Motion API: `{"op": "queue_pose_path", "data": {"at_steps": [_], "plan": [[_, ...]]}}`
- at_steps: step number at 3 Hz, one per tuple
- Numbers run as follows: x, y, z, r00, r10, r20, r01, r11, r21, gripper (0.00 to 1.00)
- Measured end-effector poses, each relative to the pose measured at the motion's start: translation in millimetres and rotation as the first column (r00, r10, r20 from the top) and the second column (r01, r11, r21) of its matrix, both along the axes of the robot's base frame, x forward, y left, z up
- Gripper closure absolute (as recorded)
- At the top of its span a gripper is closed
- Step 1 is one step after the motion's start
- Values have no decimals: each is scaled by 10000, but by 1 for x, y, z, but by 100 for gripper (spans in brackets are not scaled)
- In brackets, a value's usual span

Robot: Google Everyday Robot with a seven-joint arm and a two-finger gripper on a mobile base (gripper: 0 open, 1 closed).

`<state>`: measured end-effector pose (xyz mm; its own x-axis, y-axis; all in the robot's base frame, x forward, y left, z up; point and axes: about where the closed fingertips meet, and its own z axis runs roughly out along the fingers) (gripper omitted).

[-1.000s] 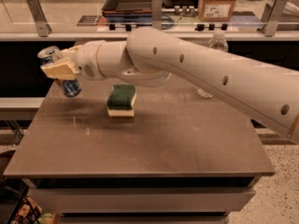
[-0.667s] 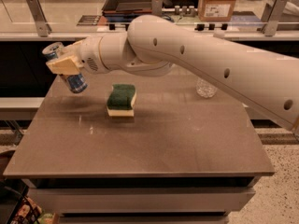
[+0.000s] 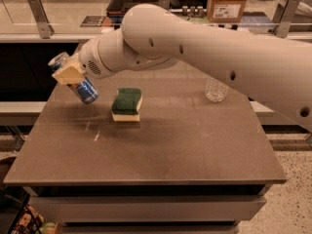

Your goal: Knock redbull can over

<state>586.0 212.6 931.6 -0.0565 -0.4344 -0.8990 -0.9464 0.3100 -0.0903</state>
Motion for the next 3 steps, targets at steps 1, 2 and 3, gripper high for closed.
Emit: {"op": "queue_pose_path", "data": {"at_steps": [1,2,3], "plan": [[-8,1,-12,9994,-132,-324,106,9968,-787,100],[-11,3,-23,9983,-185,-559,105,9900,-1404,100],[-11,6,-31,9970,-198,-742,38,9777,-2100,100]]}}
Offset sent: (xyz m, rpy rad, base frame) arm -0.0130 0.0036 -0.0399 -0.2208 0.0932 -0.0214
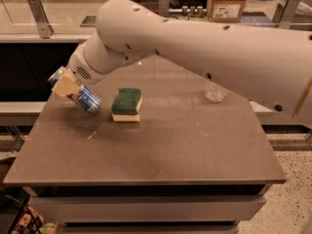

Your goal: Knock redbull can over

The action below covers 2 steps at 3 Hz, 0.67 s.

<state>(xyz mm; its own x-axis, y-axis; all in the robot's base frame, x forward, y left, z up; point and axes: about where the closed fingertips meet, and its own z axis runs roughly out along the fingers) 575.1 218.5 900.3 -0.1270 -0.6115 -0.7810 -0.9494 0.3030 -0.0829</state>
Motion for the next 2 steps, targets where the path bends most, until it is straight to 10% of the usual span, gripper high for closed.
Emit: {"op": "queue_pose_path", "data": {"at_steps": [2], "plan": [[4,13,-20,9983,328,-482,-386,9915,-1244,100]]}}
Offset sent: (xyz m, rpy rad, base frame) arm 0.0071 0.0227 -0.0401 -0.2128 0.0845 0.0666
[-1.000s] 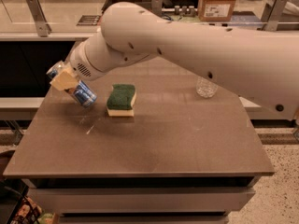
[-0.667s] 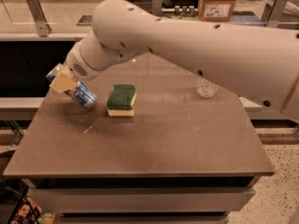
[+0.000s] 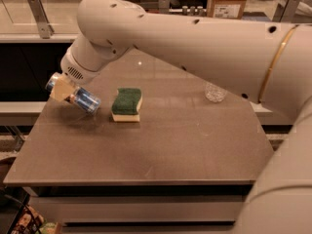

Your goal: Knock redbull can over

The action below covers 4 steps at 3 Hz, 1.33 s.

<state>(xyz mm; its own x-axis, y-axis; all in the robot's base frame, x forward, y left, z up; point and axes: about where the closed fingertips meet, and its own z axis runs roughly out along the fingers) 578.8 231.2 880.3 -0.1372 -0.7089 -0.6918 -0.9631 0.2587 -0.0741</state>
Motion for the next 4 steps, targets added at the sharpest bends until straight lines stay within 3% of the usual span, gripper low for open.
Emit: {"op": "queue_pose_path", "data": {"at_steps": [2,3,4], "plan": [[-1,15,-34,9980,447,-438,-511,9859,-1593,100],[-3,25,-47,9949,892,-464,-964,9774,-1879,100],[-3,36,-53,9897,1373,-413,-1430,9659,-2160,90]]}}
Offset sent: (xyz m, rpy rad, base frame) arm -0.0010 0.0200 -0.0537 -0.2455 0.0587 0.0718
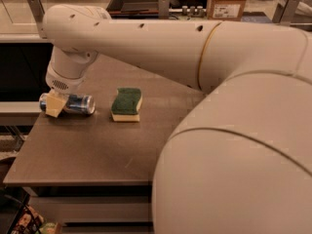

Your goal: Knock redbull can over

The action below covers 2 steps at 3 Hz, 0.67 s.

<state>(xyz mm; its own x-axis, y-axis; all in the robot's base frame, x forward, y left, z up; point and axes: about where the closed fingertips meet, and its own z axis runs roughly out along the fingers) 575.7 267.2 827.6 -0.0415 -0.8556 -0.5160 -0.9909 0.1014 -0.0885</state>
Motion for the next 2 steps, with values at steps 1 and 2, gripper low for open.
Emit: {"op": "queue_pose_path", "data": {"at_steps": [1,2], "plan": [[-1,0,0,10000,-1,-4,1,10000,7,73],[-2,1,0,10000,21,-4,-21,10000,2,50]]}}
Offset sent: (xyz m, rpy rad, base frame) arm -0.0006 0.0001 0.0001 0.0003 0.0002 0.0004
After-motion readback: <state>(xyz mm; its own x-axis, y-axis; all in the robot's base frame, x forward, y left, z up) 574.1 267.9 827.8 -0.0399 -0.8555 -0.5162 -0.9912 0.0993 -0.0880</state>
